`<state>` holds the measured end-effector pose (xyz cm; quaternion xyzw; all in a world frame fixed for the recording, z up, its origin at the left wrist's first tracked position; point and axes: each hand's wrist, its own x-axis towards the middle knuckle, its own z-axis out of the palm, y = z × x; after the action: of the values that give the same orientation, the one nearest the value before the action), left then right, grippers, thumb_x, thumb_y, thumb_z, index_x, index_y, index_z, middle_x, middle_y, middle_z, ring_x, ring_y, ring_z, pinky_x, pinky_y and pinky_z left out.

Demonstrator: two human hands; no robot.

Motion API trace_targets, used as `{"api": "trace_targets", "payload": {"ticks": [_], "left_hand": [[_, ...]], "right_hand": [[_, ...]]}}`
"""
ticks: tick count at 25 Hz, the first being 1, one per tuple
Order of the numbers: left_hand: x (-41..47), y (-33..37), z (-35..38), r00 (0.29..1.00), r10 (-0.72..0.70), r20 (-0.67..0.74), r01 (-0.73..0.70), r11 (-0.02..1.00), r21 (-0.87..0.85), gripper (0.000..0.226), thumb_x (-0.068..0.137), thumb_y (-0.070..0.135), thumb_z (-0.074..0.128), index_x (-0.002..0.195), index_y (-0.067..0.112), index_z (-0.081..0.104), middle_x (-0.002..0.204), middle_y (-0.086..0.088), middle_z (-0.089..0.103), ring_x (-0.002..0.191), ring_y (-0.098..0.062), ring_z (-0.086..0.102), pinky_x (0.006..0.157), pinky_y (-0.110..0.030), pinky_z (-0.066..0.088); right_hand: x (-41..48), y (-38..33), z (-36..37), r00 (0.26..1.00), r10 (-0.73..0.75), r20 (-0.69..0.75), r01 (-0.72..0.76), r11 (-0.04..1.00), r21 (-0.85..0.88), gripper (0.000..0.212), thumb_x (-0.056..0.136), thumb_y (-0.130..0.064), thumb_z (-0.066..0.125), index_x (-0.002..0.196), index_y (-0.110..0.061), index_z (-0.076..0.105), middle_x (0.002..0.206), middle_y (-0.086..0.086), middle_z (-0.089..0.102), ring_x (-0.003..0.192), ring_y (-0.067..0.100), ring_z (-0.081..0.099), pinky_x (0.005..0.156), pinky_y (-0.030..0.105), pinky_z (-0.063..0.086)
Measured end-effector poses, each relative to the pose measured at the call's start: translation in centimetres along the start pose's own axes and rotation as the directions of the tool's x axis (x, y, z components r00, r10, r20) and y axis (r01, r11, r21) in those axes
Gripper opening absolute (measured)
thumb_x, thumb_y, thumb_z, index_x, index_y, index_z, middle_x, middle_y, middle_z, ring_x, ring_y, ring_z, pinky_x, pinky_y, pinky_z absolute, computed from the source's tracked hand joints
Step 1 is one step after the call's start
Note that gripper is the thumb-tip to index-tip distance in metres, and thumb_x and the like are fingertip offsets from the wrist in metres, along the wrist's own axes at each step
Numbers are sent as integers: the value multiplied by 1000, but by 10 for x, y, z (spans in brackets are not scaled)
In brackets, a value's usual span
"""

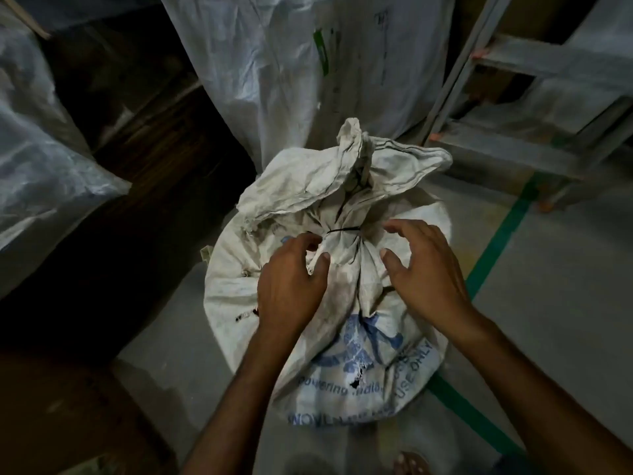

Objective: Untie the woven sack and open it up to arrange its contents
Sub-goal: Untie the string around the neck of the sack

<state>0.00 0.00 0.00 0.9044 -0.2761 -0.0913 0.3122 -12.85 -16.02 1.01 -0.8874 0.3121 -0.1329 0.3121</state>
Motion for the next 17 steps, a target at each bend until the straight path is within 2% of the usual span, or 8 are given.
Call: {"api": "trace_targets", "payload": {"ticks": [6, 9, 12, 15, 17], "left_hand": [[22, -40, 49, 997, 71, -16, -70, 995, 74, 39, 90, 61, 59, 123, 40, 57, 112, 19, 69, 98, -4, 66, 74, -33, 57], [24, -56, 68, 990, 139, -33, -136, 987, 86, 35, 88, 51, 64, 120, 36, 60, 109, 15, 72, 91, -10, 68, 72, -36, 58], [20, -58, 77, 991, 112, -77, -107, 992, 67, 30, 89, 42, 63, 118, 34, 63, 111, 12, 72, 94, -14, 68, 74, -33, 55], [16, -52, 80, 992, 91, -86, -91, 996, 3, 36, 90, 42, 64, 124, 33, 61, 116, 10, 71, 99, -15, 68, 76, -33, 56], [27, -49, 85, 990, 112, -88, -114, 993, -28, 36, 88, 43, 66, 122, 33, 59, 109, 8, 71, 92, -17, 68, 73, -36, 57]], "right_hand": [[18, 29, 58, 1000, 4, 9, -5, 998, 56, 55, 89, -23, 77, 140, -29, 57, 136, -4, 60, 124, 16, 55, 99, 31, 46], [21, 40, 70, 999, -41, -26, 43, 993, 106, 64, 86, -22, 80, 143, -32, 54, 139, -6, 57, 122, 12, 56, 96, 26, 46], [13, 49, 70, 996, -60, -67, 68, 989, 130, 65, 83, -21, 83, 141, -30, 56, 137, -5, 60, 119, 15, 60, 96, 32, 51], [9, 58, 61, 999, -11, -42, 16, 991, 132, 68, 80, -23, 86, 141, -29, 57, 138, -6, 61, 121, 14, 60, 99, 32, 50], [18, 65, 56, 999, -4, -35, 9, 992, 129, 71, 79, -23, 88, 142, -30, 57, 139, -7, 62, 123, 14, 59, 100, 32, 50]]}}
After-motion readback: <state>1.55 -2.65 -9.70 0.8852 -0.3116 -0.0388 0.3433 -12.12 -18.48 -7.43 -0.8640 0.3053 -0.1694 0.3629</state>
